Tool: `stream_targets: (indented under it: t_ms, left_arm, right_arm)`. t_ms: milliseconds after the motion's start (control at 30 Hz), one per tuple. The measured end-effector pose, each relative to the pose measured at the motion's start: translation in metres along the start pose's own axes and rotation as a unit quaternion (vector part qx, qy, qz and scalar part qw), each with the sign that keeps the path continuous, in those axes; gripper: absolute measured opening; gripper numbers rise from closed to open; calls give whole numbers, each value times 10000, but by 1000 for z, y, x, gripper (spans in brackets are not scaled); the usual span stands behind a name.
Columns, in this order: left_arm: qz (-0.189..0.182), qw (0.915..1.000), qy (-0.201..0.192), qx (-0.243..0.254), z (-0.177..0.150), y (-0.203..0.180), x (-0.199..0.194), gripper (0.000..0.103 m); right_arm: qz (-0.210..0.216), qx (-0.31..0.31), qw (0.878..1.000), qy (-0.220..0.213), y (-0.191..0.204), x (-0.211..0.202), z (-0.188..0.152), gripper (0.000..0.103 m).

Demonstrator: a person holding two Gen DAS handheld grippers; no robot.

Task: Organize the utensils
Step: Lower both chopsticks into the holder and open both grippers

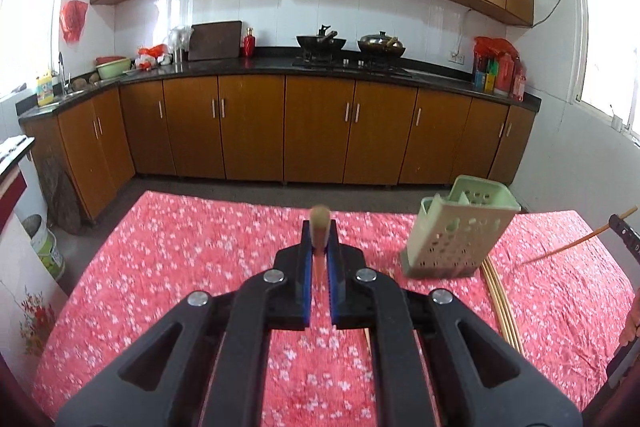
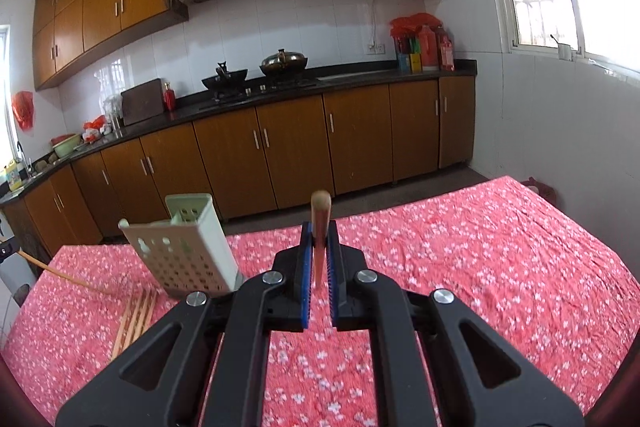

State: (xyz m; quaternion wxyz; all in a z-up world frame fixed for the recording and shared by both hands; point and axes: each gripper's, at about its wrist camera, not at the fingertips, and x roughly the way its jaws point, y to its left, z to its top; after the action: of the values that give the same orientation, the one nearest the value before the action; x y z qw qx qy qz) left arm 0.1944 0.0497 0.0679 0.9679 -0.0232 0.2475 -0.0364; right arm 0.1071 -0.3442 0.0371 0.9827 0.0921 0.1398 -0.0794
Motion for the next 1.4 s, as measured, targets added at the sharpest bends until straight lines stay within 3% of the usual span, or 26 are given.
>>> stream_targets:
  t_ms: [200, 433, 567, 700, 833, 1100, 1333, 1400]
  left_arm:
    - [-180, 9988, -459, -53, 47, -7, -15, 7]
    - [-451, 9881, -1466, -66, 121, -40, -41, 7]
    - [-617, 9810, -1836, -137, 148, -66, -36, 7]
    - [-735, 9774, -1959, -308, 159, -84, -16, 7]
    - [-869, 9778, -1846, -481, 157, -94, 13, 7]
    - [-1027, 9880, -1111, -316, 114, -107, 67, 7]
    - [-972, 9914, -832, -261, 95, -100, 74, 12]
    - [-920, 9920, -821, -271, 93, -96, 69, 19]
  right_arm:
    - [253, 112, 9986, -451, 9, -12, 45, 7]
    - [766, 319, 9900, -1145, 40, -28, 102, 7]
    - [886, 293, 9854, -1421, 59, -24, 112, 7]
    - [898, 279, 9847, -1469, 72, -5, 109, 7]
    - [907, 329, 9871, -1279, 76, 19, 98, 7]
    - [898, 152, 9923, -840, 78, 40, 72, 7]
    - [946, 161, 9938, -566, 82, 41, 63, 9]
    - [940, 185, 9940, -529, 79, 38, 65, 20]
